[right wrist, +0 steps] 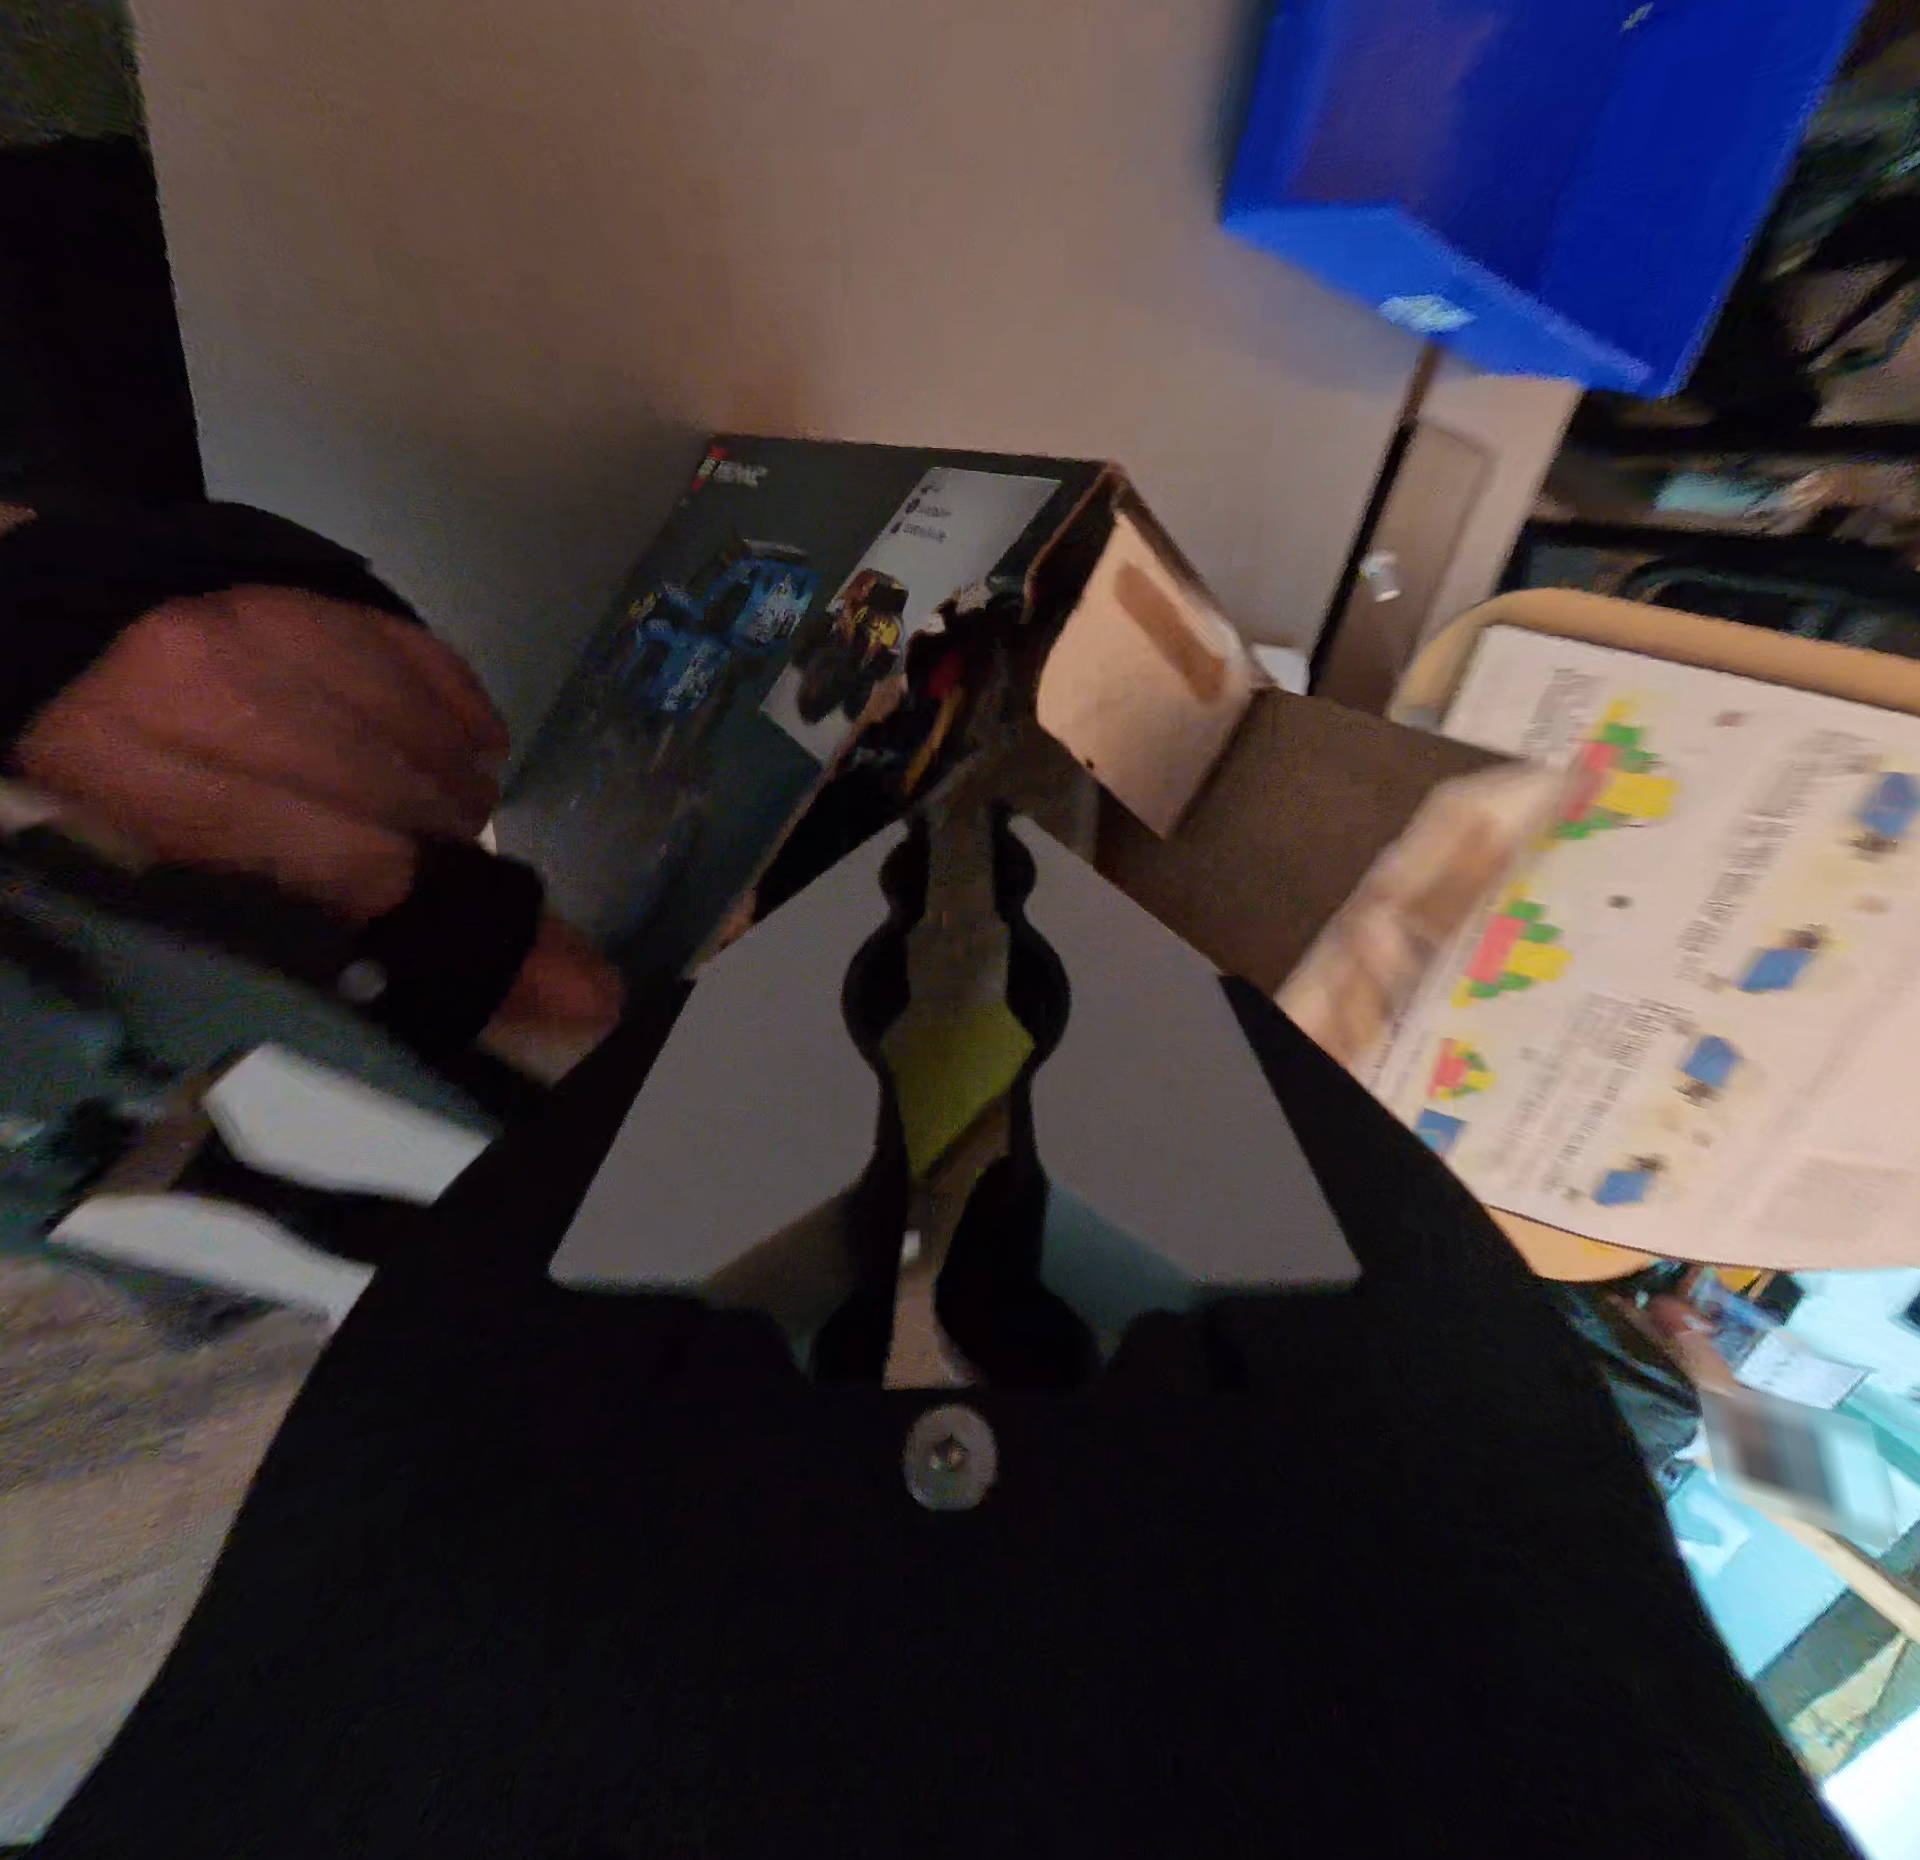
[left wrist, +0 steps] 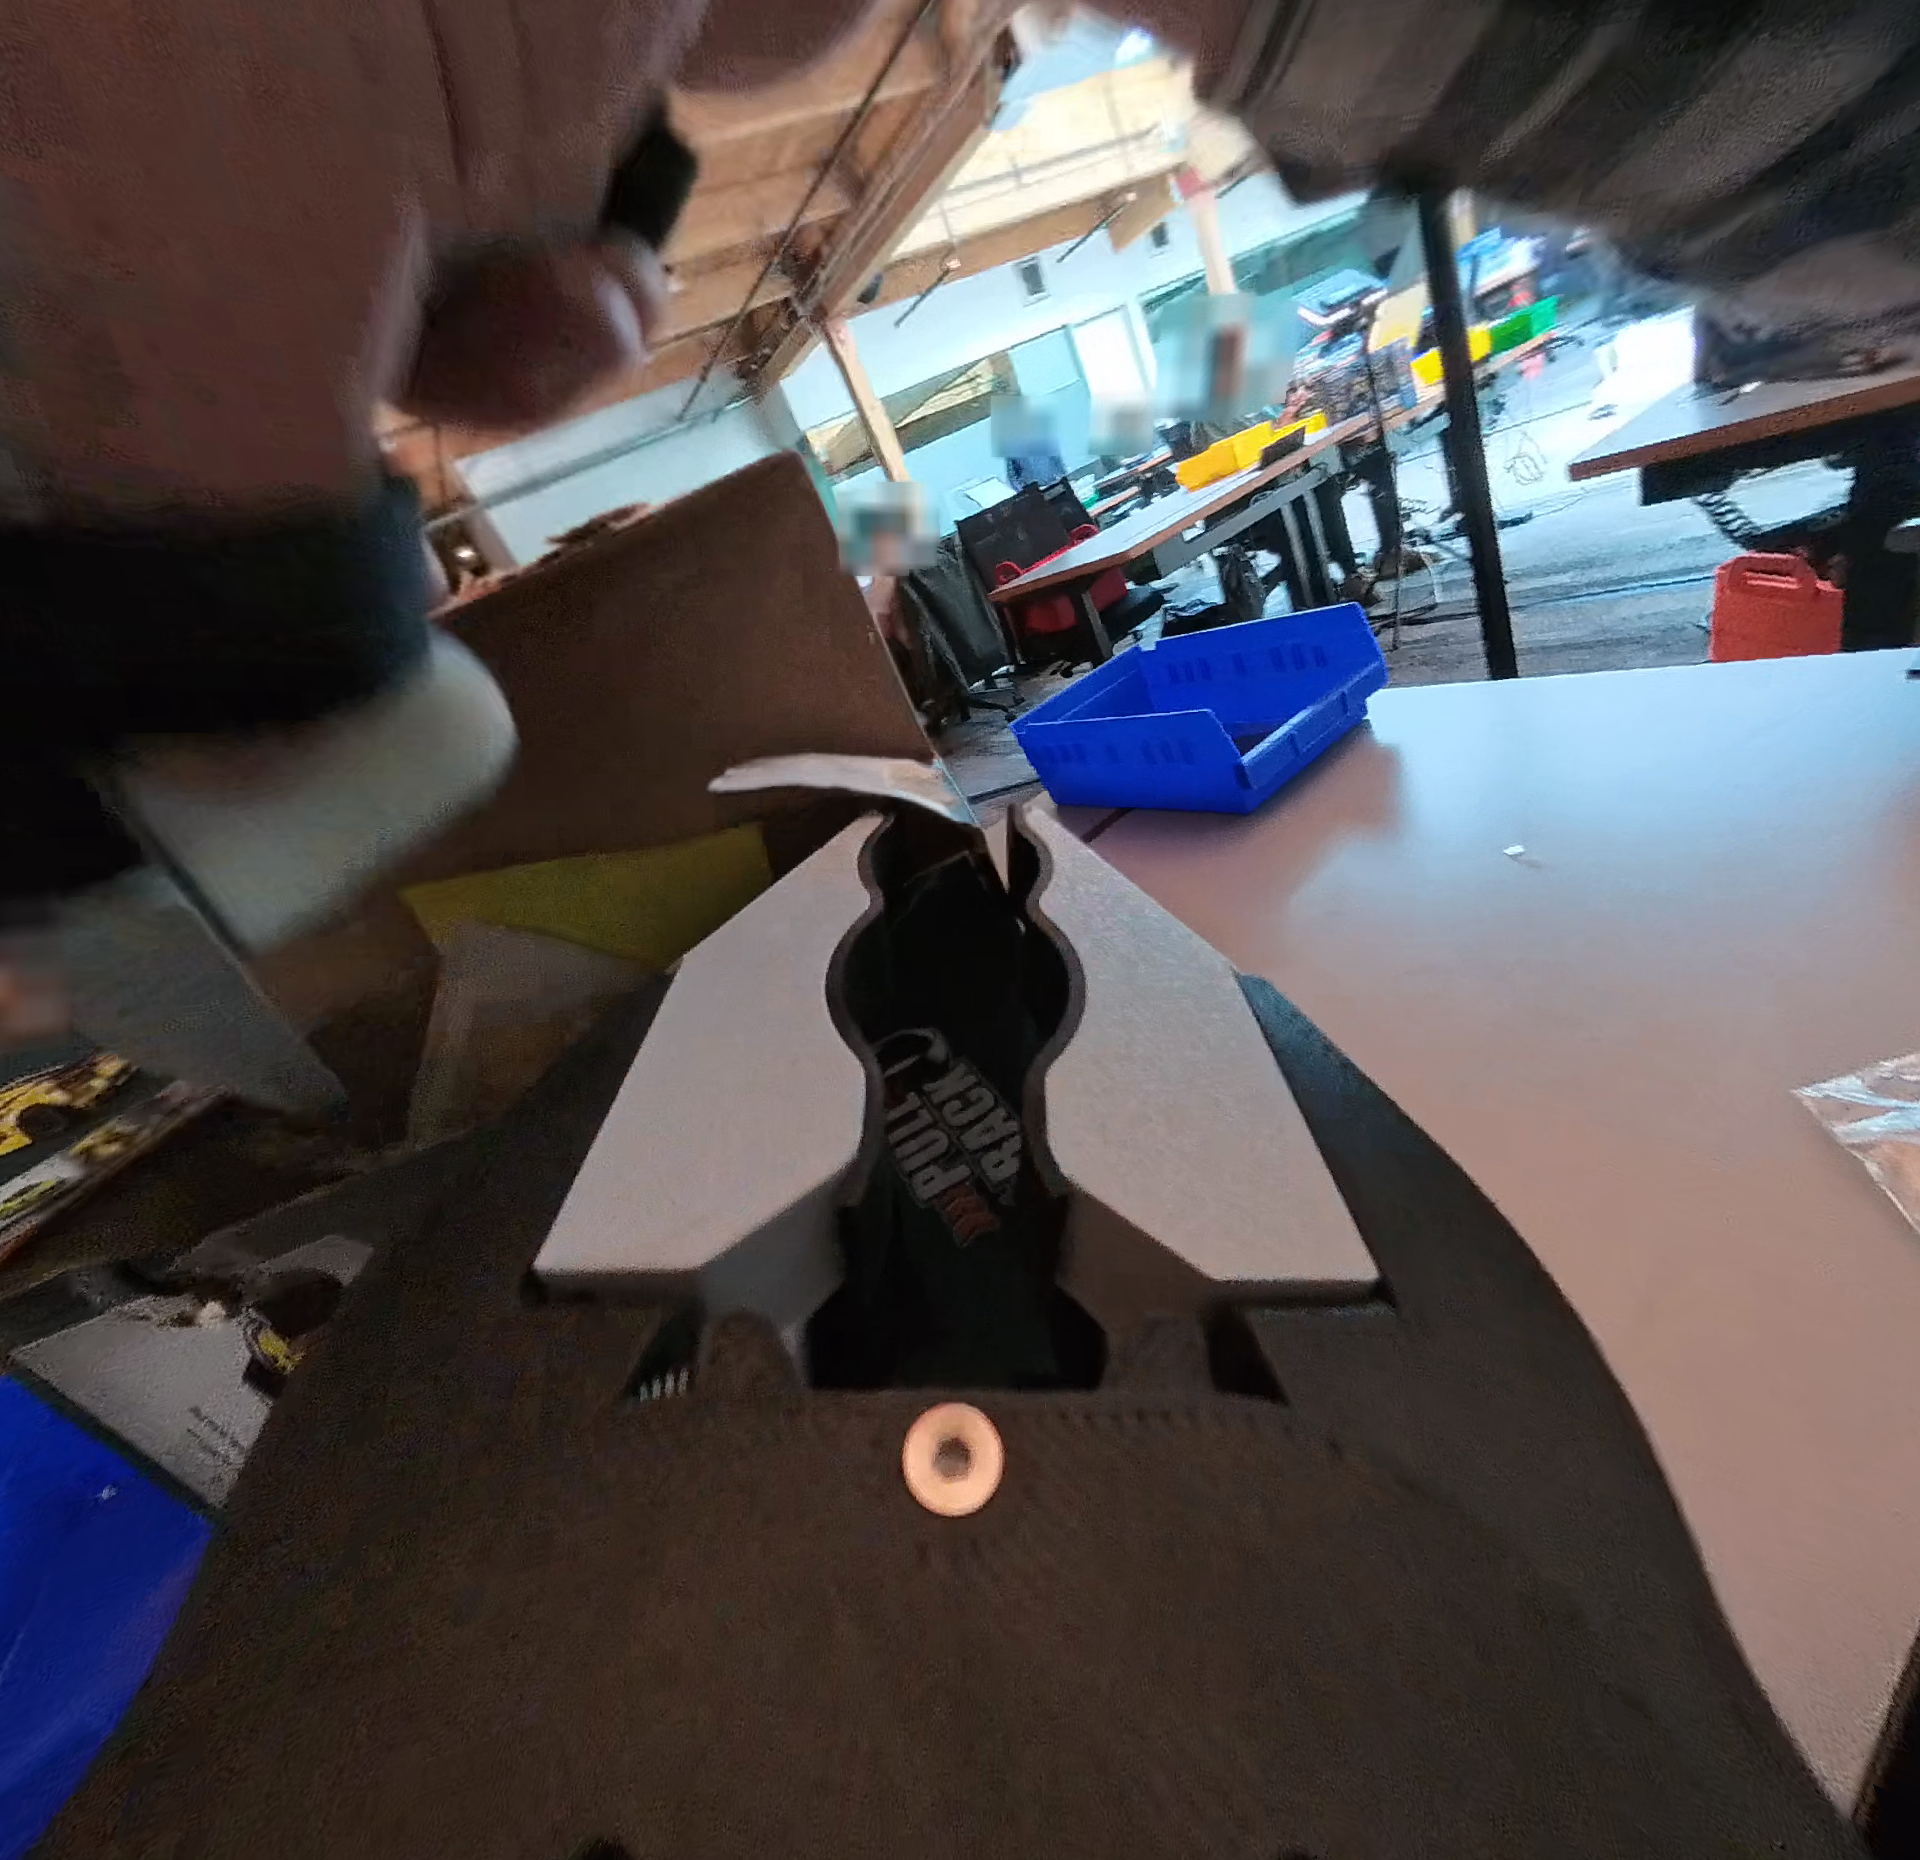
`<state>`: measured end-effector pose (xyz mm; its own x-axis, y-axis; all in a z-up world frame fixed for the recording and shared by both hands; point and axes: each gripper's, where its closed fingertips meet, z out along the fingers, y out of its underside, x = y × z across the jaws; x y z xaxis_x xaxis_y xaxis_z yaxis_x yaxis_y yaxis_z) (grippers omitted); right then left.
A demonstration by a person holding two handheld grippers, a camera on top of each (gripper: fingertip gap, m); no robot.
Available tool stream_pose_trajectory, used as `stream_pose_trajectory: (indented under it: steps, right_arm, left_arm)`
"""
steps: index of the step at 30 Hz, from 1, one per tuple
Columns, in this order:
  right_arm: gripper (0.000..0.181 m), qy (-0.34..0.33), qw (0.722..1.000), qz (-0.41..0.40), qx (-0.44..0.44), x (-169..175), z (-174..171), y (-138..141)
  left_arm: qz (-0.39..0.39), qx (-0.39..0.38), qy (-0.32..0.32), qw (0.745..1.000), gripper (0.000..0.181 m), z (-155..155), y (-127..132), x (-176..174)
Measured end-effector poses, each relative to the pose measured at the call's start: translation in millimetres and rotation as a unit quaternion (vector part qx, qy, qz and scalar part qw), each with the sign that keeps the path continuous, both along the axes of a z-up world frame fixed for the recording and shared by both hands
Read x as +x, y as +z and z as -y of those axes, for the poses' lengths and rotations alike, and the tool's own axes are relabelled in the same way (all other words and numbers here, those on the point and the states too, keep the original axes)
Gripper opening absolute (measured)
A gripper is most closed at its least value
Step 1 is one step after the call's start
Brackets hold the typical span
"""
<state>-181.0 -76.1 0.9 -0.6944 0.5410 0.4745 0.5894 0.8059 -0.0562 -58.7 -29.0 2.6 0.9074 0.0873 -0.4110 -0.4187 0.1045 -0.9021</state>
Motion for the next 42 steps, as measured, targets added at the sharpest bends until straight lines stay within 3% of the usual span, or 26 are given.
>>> stream_pose_trajectory:
  steps: [3, 6, 8, 10, 12, 14, 17, 20, 24, 28, 34, 37, 39, 40, 42]
  right_arm:
    - [0.014, 0.024, 0.995, -0.089, -0.039, 18, 13, 54]
    - [0.033, 0.016, 0.974, -0.199, -0.106, 34, 3, 101]
    - [0.055, -0.007, 0.957, -0.249, -0.151, 46, -21, 114]
    - [0.068, -0.048, 0.949, -0.254, -0.181, 58, -54, 100]
    - [0.075, -0.065, 0.939, -0.226, -0.250, 63, -65, 73]
    - [0.075, -0.066, 0.924, -0.189, -0.325, 60, -61, 45]
    - [0.070, -0.105, 0.927, -0.160, -0.323, 53, -74, 10]
    - [0.072, -0.098, 0.934, -0.193, -0.283, 68, -86, 20]
    - [0.075, -0.086, 0.927, -0.216, -0.294, 134, -92, 35]
    - [0.074, -0.112, 0.944, -0.166, -0.262, 226, -107, -24]
    - [0.078, -0.198, 0.936, -0.068, -0.284, 328, -109, -188]
    - [0.079, -0.221, 0.926, -0.052, -0.303, 343, -97, -244]
    - [0.074, -0.225, 0.921, -0.070, -0.311, 338, -95, -264]
    - [0.069, -0.222, 0.917, -0.094, -0.317, 331, -95, -265]
    - [0.039, -0.214, 0.911, -0.115, -0.333, 325, -93, -262]
  left_arm:
    - [0.019, 0.009, 0.034, 0.999, 0.016, -5, 1, 0]
    - [0.021, 0.012, 0.054, 0.998, 0.020, -8, 1, 4]
    - [0.028, 0.015, 0.038, 0.999, 0.029, -8, 1, 11]
    - [0.012, 0.011, 0.034, 0.999, 0.032, -5, 0, 13]
    - [0.013, 0.011, 0.020, 1.000, 0.037, -2, 4, 16]
    - [-0.004, 0.007, 0.027, 1.000, 0.045, 4, 9, 15]
    - [-0.023, 0.035, 0.033, 0.999, 0.045, 23, 29, 9]
    - [-0.037, 0.031, 0.051, 0.998, 0.047, 42, 40, -10]
    - [-0.056, 0.011, 0.074, 0.996, 0.053, 69, 46, -51]
    - [-0.055, -0.015, 0.078, 0.995, 0.056, 89, 45, -96]
    - [-0.002, -0.058, 0.037, 0.998, 0.066, 88, 28, -135]
    - [0.011, -0.068, 0.023, 0.997, 0.069, 81, 23, -140]
    - [0.012, -0.072, 0.022, 0.997, 0.069, 78, 21, -140]
    - [0.011, -0.071, 0.019, 0.997, 0.069, 76, 21, -137]
    - [0.006, -0.074, 0.019, 0.997, 0.068, 73, 19, -133]
